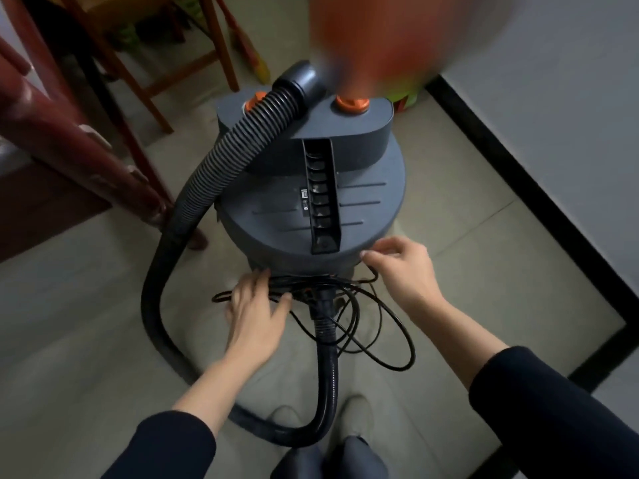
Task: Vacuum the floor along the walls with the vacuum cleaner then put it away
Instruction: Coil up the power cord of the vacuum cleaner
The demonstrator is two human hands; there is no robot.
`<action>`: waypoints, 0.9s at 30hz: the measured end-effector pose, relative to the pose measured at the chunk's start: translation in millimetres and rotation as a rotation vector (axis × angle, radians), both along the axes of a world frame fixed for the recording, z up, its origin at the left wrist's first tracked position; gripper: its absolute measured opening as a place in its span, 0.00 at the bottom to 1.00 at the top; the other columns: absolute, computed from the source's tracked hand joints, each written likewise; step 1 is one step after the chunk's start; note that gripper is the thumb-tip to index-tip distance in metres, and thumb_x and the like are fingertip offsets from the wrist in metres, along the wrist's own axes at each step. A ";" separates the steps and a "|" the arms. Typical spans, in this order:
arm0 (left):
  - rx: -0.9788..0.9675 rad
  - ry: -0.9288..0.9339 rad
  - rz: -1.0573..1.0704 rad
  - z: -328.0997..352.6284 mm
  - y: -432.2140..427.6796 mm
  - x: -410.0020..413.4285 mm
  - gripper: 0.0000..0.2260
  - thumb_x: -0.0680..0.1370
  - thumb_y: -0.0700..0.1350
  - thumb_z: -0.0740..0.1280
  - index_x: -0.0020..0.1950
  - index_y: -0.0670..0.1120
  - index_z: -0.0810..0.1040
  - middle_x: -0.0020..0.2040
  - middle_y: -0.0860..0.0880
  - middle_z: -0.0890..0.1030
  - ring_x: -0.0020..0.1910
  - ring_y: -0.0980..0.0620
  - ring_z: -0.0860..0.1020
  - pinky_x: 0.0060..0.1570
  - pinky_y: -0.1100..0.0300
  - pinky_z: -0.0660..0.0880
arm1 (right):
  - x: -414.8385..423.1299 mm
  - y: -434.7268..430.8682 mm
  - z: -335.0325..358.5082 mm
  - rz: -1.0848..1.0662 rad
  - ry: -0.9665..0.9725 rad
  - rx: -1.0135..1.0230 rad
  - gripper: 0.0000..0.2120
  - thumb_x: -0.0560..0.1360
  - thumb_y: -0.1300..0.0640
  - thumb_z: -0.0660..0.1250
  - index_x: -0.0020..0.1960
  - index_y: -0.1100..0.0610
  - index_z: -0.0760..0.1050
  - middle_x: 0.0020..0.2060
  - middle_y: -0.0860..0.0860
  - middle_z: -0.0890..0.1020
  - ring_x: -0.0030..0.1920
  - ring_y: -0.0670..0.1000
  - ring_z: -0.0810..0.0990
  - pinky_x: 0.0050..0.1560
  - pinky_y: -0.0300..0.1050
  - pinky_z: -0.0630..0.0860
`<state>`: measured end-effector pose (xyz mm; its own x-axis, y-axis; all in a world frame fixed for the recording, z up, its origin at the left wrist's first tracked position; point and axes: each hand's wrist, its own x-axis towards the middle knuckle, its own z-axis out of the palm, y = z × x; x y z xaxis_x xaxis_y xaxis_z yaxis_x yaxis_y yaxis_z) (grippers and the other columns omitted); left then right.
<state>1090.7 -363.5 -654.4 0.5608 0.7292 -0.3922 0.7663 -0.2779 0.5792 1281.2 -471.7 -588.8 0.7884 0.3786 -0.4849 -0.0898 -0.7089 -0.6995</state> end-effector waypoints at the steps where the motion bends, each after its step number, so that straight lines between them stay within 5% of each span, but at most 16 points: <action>1: -0.005 -0.056 -0.010 3.5 -5.5 -0.2 0.32 0.79 0.52 0.65 0.79 0.45 0.55 0.78 0.44 0.59 0.76 0.47 0.54 0.74 0.46 0.54 | 1.1 1.8 6.6 -0.050 0.106 0.034 0.20 0.70 0.47 0.73 0.57 0.55 0.77 0.49 0.48 0.82 0.51 0.50 0.80 0.49 0.49 0.78; 4: -0.098 -0.186 -0.017 10.1 -17.5 0.7 0.51 0.73 0.53 0.73 0.78 0.54 0.35 0.80 0.47 0.46 0.78 0.50 0.46 0.77 0.51 0.49 | -8.8 16.6 19.6 -0.103 0.430 0.112 0.25 0.70 0.40 0.71 0.61 0.52 0.72 0.50 0.45 0.79 0.49 0.47 0.79 0.41 0.49 0.79; 8: 0.097 -0.077 -0.081 6.9 -19.6 15.9 0.60 0.71 0.54 0.76 0.71 0.60 0.21 0.77 0.38 0.33 0.78 0.41 0.37 0.74 0.44 0.48 | -16.3 35.9 10.3 -0.090 0.255 0.039 0.31 0.71 0.36 0.69 0.59 0.62 0.74 0.51 0.55 0.82 0.50 0.54 0.81 0.46 0.46 0.77; 12: 0.222 -0.056 -0.033 6.1 -15.2 37.0 0.59 0.69 0.53 0.77 0.75 0.43 0.28 0.75 0.34 0.33 0.76 0.37 0.36 0.73 0.37 0.49 | -11.8 50.8 7.2 -0.030 0.175 -0.002 0.30 0.71 0.35 0.68 0.55 0.62 0.76 0.48 0.55 0.82 0.48 0.54 0.81 0.48 0.48 0.79; 17: 0.316 -0.018 -0.036 9.5 15.2 53.3 0.57 0.68 0.56 0.77 0.79 0.41 0.39 0.78 0.42 0.35 0.78 0.39 0.39 0.71 0.31 0.52 | 7.3 85.2 9.5 -0.040 0.140 -0.032 0.28 0.72 0.37 0.69 0.53 0.62 0.74 0.48 0.57 0.82 0.47 0.56 0.81 0.52 0.53 0.79; 22: 0.433 0.106 -0.130 14.1 50.7 81.5 0.55 0.70 0.65 0.70 0.79 0.42 0.37 0.78 0.48 0.33 0.77 0.47 0.32 0.74 0.41 0.42 | 44.8 118.9 15.7 -0.027 0.151 -0.042 0.31 0.71 0.37 0.70 0.59 0.63 0.72 0.49 0.55 0.80 0.48 0.55 0.79 0.55 0.52 0.78; 27: 0.523 0.212 -0.176 18.4 89.2 121.2 0.54 0.72 0.69 0.64 0.78 0.39 0.36 0.79 0.43 0.35 0.74 0.47 0.29 0.72 0.46 0.34 | 90.7 155.7 17.1 0.032 0.149 -0.072 0.30 0.71 0.37 0.70 0.55 0.62 0.72 0.38 0.53 0.74 0.36 0.53 0.73 0.41 0.46 0.72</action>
